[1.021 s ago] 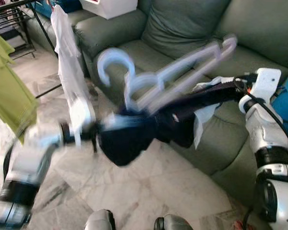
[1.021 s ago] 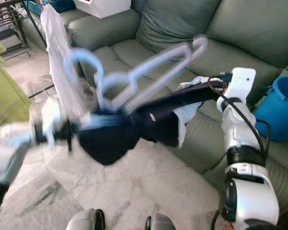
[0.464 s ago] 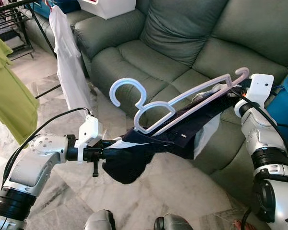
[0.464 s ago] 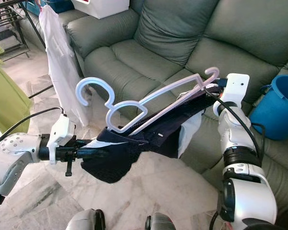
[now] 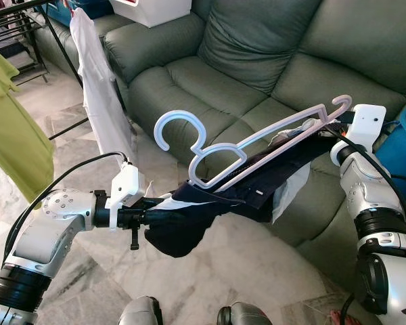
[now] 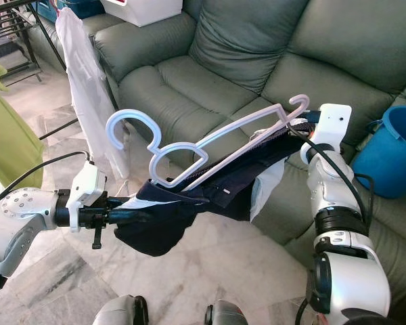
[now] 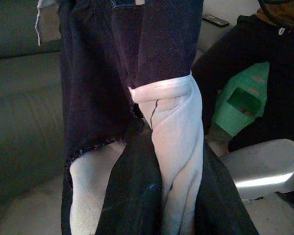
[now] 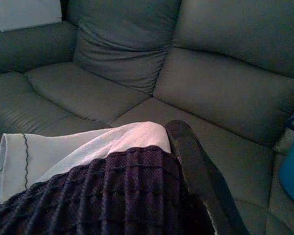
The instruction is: Hang hanger
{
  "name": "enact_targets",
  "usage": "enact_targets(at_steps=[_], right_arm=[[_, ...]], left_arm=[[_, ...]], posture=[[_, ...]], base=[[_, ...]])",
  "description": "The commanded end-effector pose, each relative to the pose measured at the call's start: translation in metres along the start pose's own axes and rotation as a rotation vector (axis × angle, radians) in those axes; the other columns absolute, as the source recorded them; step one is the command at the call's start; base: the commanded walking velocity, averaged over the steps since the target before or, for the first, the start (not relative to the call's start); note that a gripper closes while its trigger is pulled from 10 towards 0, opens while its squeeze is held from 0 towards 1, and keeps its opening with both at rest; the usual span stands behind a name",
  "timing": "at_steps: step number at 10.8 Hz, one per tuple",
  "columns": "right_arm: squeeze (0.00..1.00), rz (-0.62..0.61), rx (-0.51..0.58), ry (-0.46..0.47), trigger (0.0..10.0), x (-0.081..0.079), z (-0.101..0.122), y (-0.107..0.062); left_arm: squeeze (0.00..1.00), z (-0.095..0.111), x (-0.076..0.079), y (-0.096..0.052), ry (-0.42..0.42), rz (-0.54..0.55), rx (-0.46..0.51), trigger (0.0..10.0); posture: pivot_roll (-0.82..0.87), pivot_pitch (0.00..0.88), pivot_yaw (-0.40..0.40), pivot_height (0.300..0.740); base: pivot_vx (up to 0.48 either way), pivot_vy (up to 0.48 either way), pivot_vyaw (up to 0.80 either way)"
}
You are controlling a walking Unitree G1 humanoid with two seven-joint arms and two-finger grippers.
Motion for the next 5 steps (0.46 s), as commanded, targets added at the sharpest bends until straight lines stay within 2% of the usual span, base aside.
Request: enact_targets(at_steps=[1, 3, 4, 5], right_arm=[[0.0, -0.183, 0.054, 0.012, 0.0, 0.05, 0.02, -0.003], [0.0, -0.183, 0.054, 0.012, 0.0, 0.05, 0.02, -0.003], [0.0, 0.027, 0.355, 0.023, 0.0, 0.003, 0.086, -0.007], [0.0, 0.121, 0.5, 0.03, 0.0, -0.014, 0.119, -0.016]], left_arm=[[0.0, -0.023, 0.002, -0.019, -0.057, 0.001, -0.103, 0.0], [0.0, -0.023, 0.002, -0.019, -0.057, 0.001, -0.103, 0.0], [0.0, -0.054, -0.041, -0.008, 0.015, 0.245, -0.216, 0.0], [0.0, -0.064, -0.057, -0.004, 0.046, 0.332, -0.253, 0.0]], posture=[[-0.07, 0.073, -0.054, 0.74], [-0.07, 0.073, -0.054, 0.74], [-0.08, 0.067, -0.051, 0.74], [-0.08, 0.065, -0.051, 0.74]], base=[[0.0, 0.0, 0.0], [0.0, 0.0, 0.0], [0.0, 0.0, 0.0], [0.0, 0.0, 0.0]])
Point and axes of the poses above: a point about 5 cm out from each wrist's last joint towards the gripper, its own y axis pointing out of the wrist towards the gripper, its own z axis along the axis of the wrist's last joint, x = y × z, the point moved 6 cm from there along y, pointing out of the wrist towards the gripper, and after that the axes turned 12 degrees about -y, right-handed, at the moved point
